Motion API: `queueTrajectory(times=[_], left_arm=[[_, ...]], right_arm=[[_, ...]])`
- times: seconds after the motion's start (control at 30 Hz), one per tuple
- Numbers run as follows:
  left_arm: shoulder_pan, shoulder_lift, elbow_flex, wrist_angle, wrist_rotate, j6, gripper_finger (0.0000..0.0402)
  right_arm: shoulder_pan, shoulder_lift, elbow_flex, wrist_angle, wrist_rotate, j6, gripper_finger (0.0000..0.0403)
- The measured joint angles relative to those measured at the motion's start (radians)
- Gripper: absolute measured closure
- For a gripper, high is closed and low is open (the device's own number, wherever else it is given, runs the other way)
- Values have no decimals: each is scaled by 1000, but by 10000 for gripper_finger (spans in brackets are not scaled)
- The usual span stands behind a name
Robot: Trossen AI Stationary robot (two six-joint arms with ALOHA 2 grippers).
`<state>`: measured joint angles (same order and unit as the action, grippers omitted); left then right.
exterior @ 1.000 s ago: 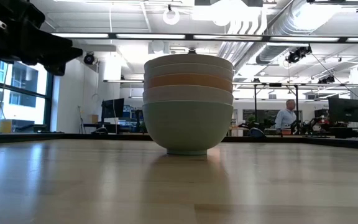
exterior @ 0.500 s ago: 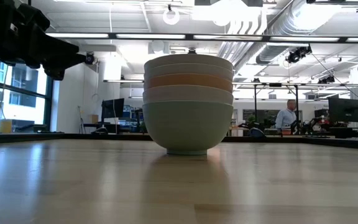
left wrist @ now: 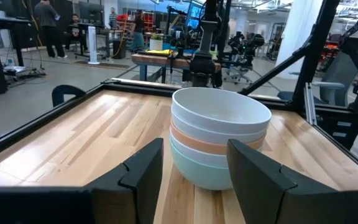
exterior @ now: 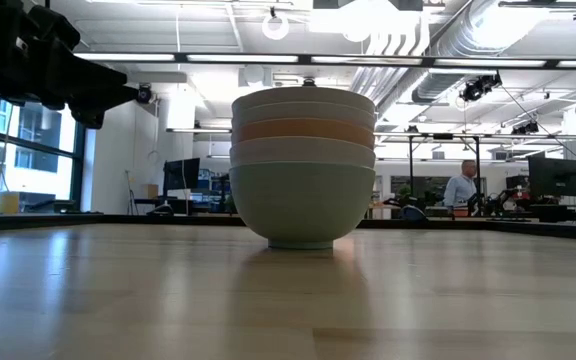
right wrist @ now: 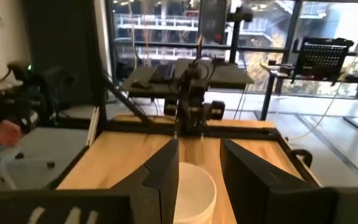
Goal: Nest bowls inside each other
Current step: Return to Home Position
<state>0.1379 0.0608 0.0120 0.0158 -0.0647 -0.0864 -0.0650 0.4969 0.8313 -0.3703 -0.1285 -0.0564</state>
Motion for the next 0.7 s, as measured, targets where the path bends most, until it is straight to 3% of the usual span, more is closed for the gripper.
queueTrajectory(times=[0.2, 0.53, 0.7], left_arm=[[0, 0, 0, 0, 0, 0, 236], [0, 0, 0, 0, 0, 0, 236], [0, 0, 0, 0, 0, 0, 236]], right_arm=[[0, -22, -109, 60, -19, -30, 292], [0, -86, -431, 588, -22, -31, 292], [0, -93, -521, 709, 0, 0, 292]])
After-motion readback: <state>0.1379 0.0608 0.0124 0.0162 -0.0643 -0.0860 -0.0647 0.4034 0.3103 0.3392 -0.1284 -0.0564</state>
